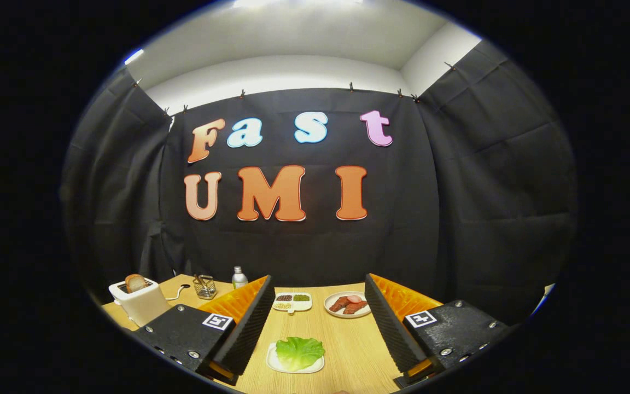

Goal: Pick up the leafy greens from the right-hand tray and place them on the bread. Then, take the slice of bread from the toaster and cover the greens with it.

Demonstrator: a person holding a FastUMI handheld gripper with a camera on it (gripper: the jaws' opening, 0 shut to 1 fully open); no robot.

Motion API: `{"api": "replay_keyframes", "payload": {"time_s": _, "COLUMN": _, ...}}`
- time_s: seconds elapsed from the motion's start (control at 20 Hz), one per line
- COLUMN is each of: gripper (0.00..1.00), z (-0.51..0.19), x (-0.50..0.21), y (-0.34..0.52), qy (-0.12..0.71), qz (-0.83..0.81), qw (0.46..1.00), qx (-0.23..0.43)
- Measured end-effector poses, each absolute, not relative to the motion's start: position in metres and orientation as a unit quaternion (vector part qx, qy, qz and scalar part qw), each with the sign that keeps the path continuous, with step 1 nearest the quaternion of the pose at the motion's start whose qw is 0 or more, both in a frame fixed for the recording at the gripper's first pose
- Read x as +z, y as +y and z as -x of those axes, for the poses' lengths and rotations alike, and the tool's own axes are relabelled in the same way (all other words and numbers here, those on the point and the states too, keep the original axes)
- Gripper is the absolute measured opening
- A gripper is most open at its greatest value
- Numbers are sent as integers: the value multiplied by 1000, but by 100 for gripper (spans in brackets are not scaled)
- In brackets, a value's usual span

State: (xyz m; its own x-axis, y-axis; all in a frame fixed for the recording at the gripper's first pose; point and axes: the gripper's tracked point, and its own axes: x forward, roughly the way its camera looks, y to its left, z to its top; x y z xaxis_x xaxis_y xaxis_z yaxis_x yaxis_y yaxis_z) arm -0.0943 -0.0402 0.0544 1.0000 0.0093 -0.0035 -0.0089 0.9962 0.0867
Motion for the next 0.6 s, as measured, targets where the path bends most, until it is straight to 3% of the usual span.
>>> {"api": "replay_keyframes", "payload": {"time_s": 0.2, "gripper": 99, "z": 77, "x": 16, "y": -30, "qy": 39, "qz": -35, "qw": 998, "qx": 20}}
{"api": "replay_keyframes", "payload": {"time_s": 0.6, "gripper": 99, "z": 65, "x": 9, "y": -36, "qy": 43, "qz": -16, "qw": 999, "qx": 8}}
